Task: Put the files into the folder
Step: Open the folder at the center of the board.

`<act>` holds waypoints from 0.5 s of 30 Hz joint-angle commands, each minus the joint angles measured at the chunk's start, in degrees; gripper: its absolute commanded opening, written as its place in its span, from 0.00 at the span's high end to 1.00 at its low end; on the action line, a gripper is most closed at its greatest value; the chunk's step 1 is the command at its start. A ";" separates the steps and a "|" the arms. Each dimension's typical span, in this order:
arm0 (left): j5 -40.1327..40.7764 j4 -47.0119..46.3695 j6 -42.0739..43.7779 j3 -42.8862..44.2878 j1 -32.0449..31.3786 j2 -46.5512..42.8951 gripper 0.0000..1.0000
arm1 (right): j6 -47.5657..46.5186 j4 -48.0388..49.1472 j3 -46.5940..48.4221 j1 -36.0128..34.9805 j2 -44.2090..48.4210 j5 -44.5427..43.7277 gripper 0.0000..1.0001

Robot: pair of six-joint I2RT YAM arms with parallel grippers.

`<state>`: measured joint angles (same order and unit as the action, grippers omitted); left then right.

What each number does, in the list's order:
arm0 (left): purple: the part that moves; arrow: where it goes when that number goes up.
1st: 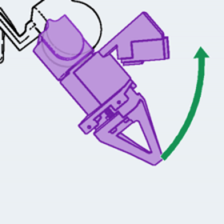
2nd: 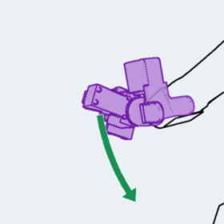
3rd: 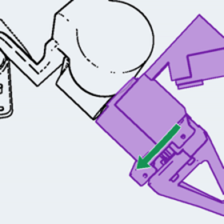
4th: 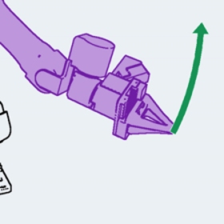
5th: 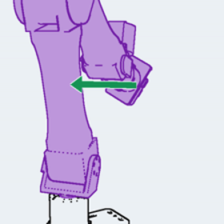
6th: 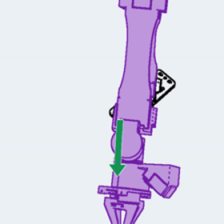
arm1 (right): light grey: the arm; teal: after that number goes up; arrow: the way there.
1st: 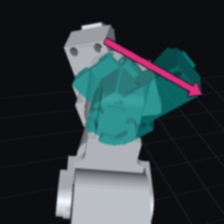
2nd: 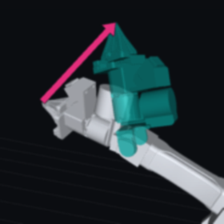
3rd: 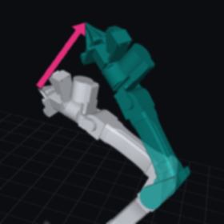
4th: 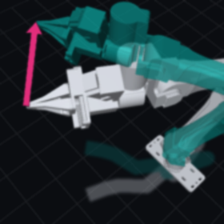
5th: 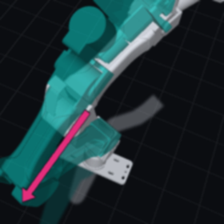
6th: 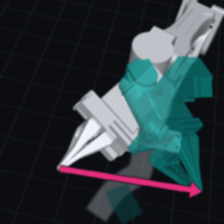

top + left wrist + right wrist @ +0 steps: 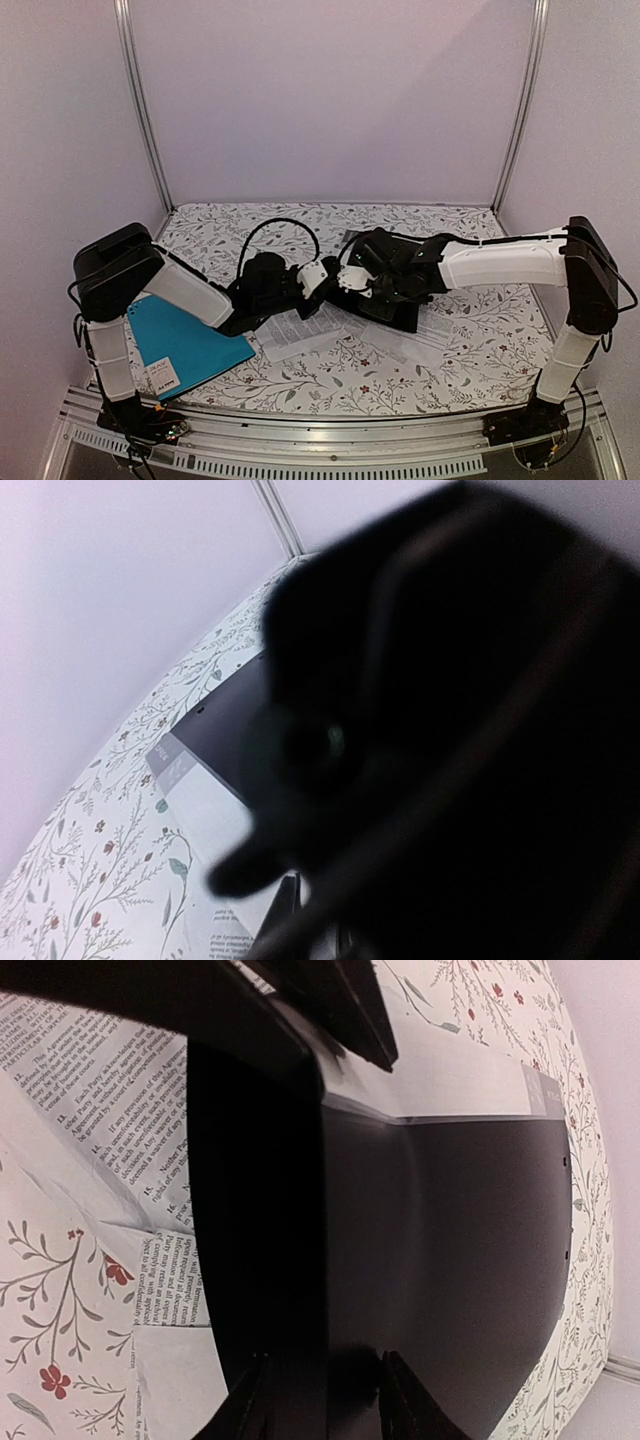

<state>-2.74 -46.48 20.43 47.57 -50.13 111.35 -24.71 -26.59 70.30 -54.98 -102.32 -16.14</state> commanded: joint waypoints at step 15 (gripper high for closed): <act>10.95 -3.07 -15.01 -2.51 -1.91 -2.19 1.00 | 27.66 -4.28 2.10 0.06 18.32 -13.18 0.08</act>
<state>3.97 -50.57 12.23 46.48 -51.99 111.00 -7.81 -28.73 71.94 -55.20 -89.58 -24.84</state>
